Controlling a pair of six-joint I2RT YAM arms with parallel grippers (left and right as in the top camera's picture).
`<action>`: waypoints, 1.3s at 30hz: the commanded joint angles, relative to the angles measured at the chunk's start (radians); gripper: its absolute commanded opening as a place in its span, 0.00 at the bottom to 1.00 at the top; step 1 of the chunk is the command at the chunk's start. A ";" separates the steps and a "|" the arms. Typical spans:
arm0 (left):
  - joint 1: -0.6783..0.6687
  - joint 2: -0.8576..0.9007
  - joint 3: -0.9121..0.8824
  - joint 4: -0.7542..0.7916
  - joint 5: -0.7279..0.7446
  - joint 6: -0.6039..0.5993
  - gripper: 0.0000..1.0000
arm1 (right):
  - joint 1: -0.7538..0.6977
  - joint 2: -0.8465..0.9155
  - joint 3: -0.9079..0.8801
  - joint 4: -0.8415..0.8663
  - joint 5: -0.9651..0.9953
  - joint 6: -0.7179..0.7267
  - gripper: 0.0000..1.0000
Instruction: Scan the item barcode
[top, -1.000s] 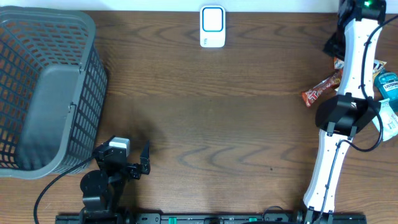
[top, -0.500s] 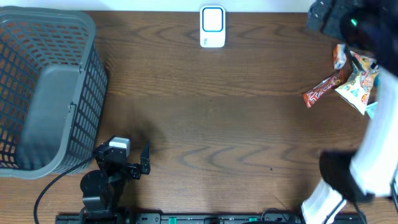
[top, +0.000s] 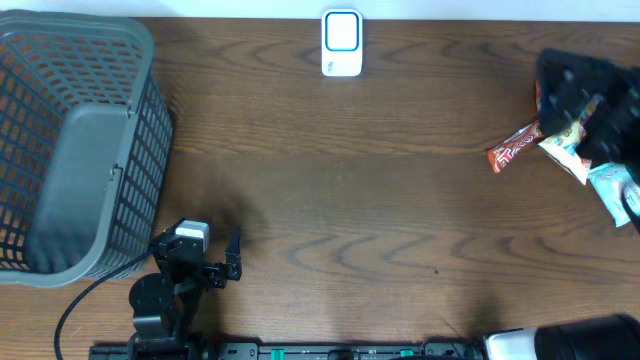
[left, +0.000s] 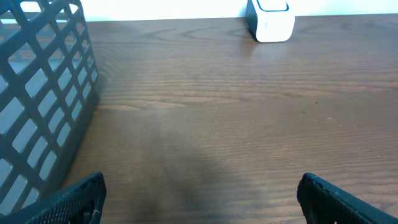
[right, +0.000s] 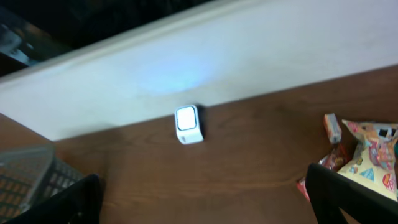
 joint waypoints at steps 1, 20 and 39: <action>0.002 -0.002 -0.016 -0.018 -0.003 -0.009 0.98 | 0.004 -0.050 -0.004 -0.003 -0.005 -0.018 0.99; 0.002 -0.002 -0.016 -0.018 -0.003 -0.009 0.98 | -0.018 -0.210 -0.105 0.066 0.080 -0.248 0.99; 0.002 -0.002 -0.016 -0.018 -0.003 -0.009 0.98 | -0.058 -0.818 -1.312 0.885 -0.193 -0.248 0.99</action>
